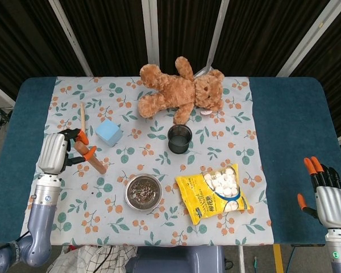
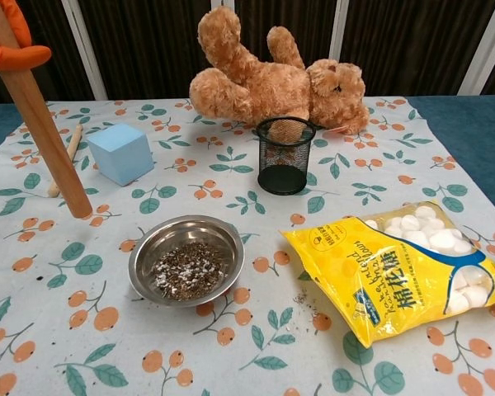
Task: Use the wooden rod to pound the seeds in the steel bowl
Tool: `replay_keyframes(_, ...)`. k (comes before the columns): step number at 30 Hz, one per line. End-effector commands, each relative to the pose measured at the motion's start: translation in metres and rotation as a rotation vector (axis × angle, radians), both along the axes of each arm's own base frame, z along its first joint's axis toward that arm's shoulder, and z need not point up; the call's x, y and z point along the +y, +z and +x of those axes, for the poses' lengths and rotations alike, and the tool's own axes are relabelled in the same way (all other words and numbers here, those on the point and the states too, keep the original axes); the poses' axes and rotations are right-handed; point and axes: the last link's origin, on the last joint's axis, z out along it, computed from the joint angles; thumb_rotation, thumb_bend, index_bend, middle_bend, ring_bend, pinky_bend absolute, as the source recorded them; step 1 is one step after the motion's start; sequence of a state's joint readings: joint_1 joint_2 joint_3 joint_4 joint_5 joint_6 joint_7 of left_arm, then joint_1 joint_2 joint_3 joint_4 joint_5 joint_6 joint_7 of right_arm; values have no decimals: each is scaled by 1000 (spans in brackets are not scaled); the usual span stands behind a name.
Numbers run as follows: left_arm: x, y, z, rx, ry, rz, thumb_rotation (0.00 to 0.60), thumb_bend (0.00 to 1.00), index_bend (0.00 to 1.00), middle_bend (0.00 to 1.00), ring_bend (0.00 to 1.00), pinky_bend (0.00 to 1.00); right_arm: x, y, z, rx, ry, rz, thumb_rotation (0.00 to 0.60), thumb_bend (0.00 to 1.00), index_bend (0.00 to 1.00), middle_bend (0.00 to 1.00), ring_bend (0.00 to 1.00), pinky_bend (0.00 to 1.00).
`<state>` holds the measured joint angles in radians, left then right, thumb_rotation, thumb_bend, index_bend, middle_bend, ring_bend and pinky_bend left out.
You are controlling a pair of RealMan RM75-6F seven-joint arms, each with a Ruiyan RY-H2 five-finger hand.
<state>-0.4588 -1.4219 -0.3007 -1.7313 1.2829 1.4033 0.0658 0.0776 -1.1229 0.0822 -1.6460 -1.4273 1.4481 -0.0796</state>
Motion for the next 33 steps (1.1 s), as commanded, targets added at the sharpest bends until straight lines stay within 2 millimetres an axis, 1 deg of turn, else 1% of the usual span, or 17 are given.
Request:
replay_keyframes(1, 0, 1, 1, -5, -6, 3, 600, 866, 626, 777, 577, 726, 0, 0, 0, 0, 0, 0, 600, 416, 0, 0, 0, 0)
replay_keyframes(8, -3, -2, 1, -7, -19, -13, 600, 866, 626, 777, 577, 726, 0, 0, 0, 1, 0, 0, 600, 415, 0, 0, 0, 0)
replay_keyframes(11, -4, -4, 5, -17, -28, -19, 600, 866, 626, 777, 577, 726, 1, 0, 0, 1, 0, -1, 600, 416, 0, 0, 0, 0)
replay_keyframes(14, -4, -4, 12, -27, -47, -21, 600, 866, 626, 777, 577, 726, 1, -1, 0, 1, 0, 0, 600, 416, 0, 0, 0, 0)
replay_keyframes(19, -3, -7, 30, -33, -87, -36, 600, 866, 626, 777, 577, 726, 1, -1, 0, 1, 0, -1, 600, 415, 0, 0, 0, 0)
replay_keyframes(25, -4, -21, 56, -42, -137, -86, 600, 866, 626, 777, 577, 726, 1, 0, 0, -1, 0, -1, 600, 416, 0, 0, 0, 0)
replay_keyframes(33, -10, -37, 92, -57, -211, -129, 600, 866, 625, 777, 577, 726, 0, 0, 0, -3, -1, 1, 600, 415, 0, 0, 0, 0)
